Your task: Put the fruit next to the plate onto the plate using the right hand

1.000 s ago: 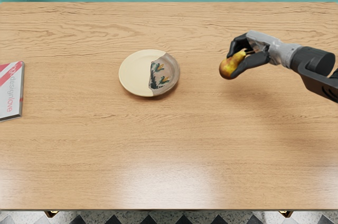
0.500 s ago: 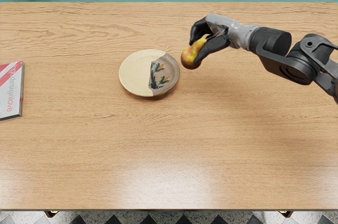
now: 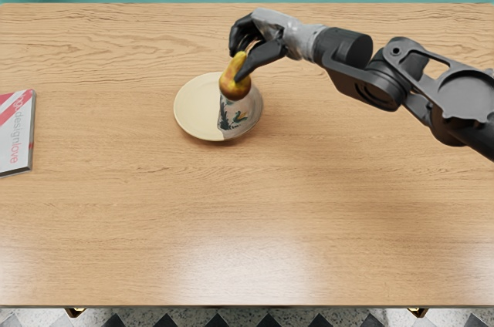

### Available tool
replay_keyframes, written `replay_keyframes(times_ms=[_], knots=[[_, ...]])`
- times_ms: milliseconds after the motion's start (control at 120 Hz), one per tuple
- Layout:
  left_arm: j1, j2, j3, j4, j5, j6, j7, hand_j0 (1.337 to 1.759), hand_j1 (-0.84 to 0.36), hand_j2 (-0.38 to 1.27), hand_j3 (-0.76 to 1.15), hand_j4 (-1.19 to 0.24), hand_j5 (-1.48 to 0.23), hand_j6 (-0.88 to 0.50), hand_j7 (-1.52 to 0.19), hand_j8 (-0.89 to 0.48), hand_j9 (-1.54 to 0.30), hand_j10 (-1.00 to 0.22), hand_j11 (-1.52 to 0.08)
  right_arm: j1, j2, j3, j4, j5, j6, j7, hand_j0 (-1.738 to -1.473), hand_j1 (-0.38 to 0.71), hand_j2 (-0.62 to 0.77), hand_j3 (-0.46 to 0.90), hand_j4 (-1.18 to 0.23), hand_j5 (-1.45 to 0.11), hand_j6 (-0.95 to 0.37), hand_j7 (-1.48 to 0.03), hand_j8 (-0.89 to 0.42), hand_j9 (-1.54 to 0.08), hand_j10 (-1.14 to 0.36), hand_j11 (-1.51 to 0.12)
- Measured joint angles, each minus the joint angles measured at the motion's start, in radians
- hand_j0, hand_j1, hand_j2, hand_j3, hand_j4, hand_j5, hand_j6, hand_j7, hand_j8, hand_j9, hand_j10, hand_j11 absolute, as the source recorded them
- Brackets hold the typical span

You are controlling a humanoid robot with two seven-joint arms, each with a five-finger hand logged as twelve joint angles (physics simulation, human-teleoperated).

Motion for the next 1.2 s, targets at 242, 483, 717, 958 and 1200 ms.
replay_keyframes(times_ms=[242,483,717,958,1200], knots=[[0.000,0.000,0.000,0.000,0.000,0.000,0.000,1.658,0.35,0.00,0.00,0.00,0.00,0.00,0.00,0.00,0.00,0.00,0.00,0.006,0.018,0.000,-0.019,0.002,0.003,0.004,-1.656,0.40,0.58,0.00,-0.87,-1.15,-0.74,-1.13,-0.58,-1.14,-0.85,-1.14],[0.000,0.000,0.000,0.000,0.000,0.000,0.000,1.658,0.35,0.00,0.00,0.00,0.00,0.00,0.00,0.00,0.00,0.00,0.00,0.001,0.059,-0.009,-0.071,0.002,0.000,0.013,-1.655,0.40,0.57,0.00,-0.87,-1.14,-0.75,-1.13,-0.58,-1.14,-0.87,-1.13],[0.000,0.000,0.000,0.000,0.000,0.000,0.000,1.658,0.35,0.00,0.00,0.00,0.00,0.00,0.00,0.00,0.00,0.00,0.00,-0.026,0.087,-0.024,-0.131,0.000,-0.002,0.030,-1.654,0.41,0.56,0.00,-0.87,-1.14,-0.75,-1.13,-0.56,-1.13,-0.87,-1.13],[0.000,0.000,0.000,0.000,0.000,0.000,0.000,1.658,0.35,0.00,0.00,0.00,0.00,0.00,0.00,0.00,0.00,0.00,0.00,-0.031,0.151,-0.034,-0.206,0.001,-0.004,0.053,-1.656,0.39,0.45,0.00,-0.80,-1.04,-0.69,-1.04,-0.54,-1.04,-0.80,-1.04],[0.000,0.000,0.000,0.000,0.000,0.000,0.000,1.658,0.35,0.00,0.00,0.00,0.00,0.00,0.00,0.00,0.00,0.00,0.00,-0.024,0.174,-0.014,-0.211,0.030,-0.035,0.055,-1.657,-0.07,0.13,0.00,-0.28,-0.38,-0.25,-0.38,-0.20,-0.38,-0.35,-0.38]])
